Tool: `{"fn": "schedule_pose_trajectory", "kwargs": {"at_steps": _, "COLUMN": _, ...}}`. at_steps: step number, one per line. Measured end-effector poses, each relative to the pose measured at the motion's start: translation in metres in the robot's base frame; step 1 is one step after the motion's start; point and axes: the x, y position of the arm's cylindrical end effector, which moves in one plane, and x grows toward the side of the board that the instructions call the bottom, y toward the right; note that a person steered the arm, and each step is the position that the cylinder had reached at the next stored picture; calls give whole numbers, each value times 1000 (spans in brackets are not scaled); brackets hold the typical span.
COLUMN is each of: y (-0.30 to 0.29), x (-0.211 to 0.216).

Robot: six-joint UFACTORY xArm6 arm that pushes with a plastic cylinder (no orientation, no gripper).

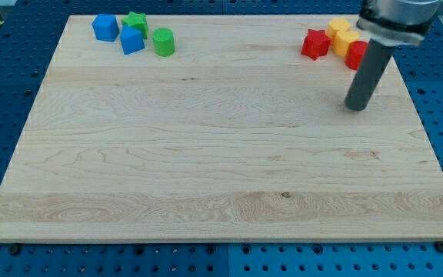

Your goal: Push the red circle towards the center

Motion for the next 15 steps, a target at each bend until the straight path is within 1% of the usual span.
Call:
{"fn": "schedule_pose_trajectory", "kwargs": {"at_steps": 2, "y": 25, "x": -15}}
{"fn": "schedule_pose_trajectory", "kwargs": {"at_steps": 3, "y": 67, "x": -53}}
{"fn": "schedule_pose_trajectory", "kwargs": {"at_steps": 4, "y": 69, "x": -57}}
{"fn": "schedule_pose_trajectory", "kwargs": {"at_steps": 5, "y": 67, "x": -92}}
{"fn": "schedule_pose_trajectory", "kwargs": {"at_steps": 6, "y": 62, "x": -112}}
{"fn": "schedule_pose_trajectory", "kwargs": {"at_steps": 7, "y": 56, "x": -111}}
{"fn": "schedule_pose_trajectory", "kwargs": {"at_steps": 8, "y": 33, "x": -108}}
{"fn": "schedule_pose_trajectory", "kwargs": {"at_steps": 10, "y": -8, "x": -85}}
{"fn": "schedule_pose_trajectory", "kwargs": {"at_steps": 11, "y": -35, "x": -82}}
{"fn": "schedule_pose_trajectory", "kwargs": {"at_steps": 12, "y": -60, "x": -70}}
{"fn": "schedule_pose_trajectory", "kwargs": {"at_steps": 15, "y": -153, "x": -13}}
